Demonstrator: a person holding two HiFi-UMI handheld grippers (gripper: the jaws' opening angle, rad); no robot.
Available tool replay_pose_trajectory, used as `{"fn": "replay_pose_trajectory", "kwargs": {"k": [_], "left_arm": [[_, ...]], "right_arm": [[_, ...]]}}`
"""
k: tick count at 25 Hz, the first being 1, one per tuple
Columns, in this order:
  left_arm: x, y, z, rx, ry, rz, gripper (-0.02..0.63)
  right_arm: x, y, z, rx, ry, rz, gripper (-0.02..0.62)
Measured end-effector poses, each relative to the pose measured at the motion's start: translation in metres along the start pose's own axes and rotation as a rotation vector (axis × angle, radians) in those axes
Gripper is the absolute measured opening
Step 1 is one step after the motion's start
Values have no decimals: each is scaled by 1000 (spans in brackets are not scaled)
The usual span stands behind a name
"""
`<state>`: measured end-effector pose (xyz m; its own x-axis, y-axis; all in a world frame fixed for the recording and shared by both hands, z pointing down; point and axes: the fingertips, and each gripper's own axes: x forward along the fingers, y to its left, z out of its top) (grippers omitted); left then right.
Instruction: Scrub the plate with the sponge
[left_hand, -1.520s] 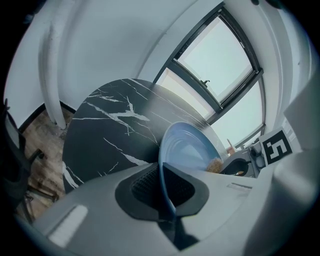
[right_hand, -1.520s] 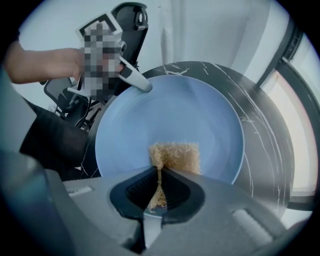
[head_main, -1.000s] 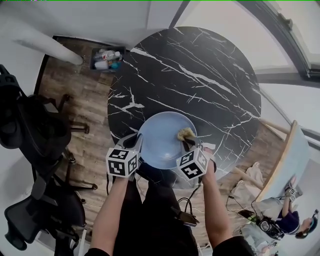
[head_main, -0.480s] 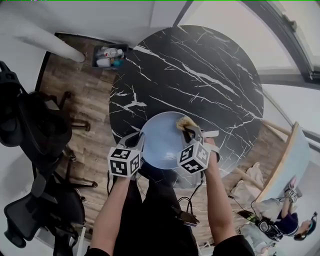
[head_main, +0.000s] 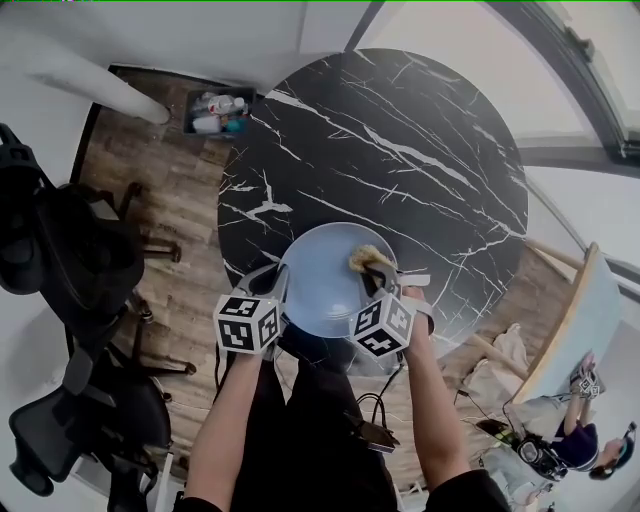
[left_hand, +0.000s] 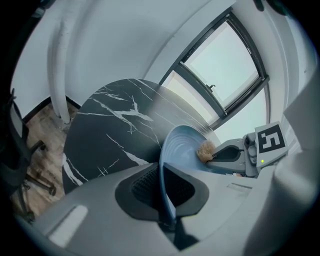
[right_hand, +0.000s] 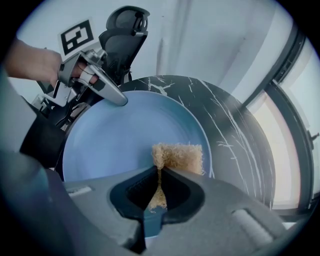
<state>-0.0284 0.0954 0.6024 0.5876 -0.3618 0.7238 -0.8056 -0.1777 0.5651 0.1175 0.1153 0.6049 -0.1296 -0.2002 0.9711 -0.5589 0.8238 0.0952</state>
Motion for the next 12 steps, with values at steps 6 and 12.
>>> {"fn": "replay_pose_trajectory", "kwargs": {"k": [6,12], "left_arm": [[0,1,0,-1,-2,2,15],[0,1,0,-5,-4,0,15]], "right_arm": [[-5,30,-12,-3,4,32,24],[-10,67,-20,-21,17,92,24]]}}
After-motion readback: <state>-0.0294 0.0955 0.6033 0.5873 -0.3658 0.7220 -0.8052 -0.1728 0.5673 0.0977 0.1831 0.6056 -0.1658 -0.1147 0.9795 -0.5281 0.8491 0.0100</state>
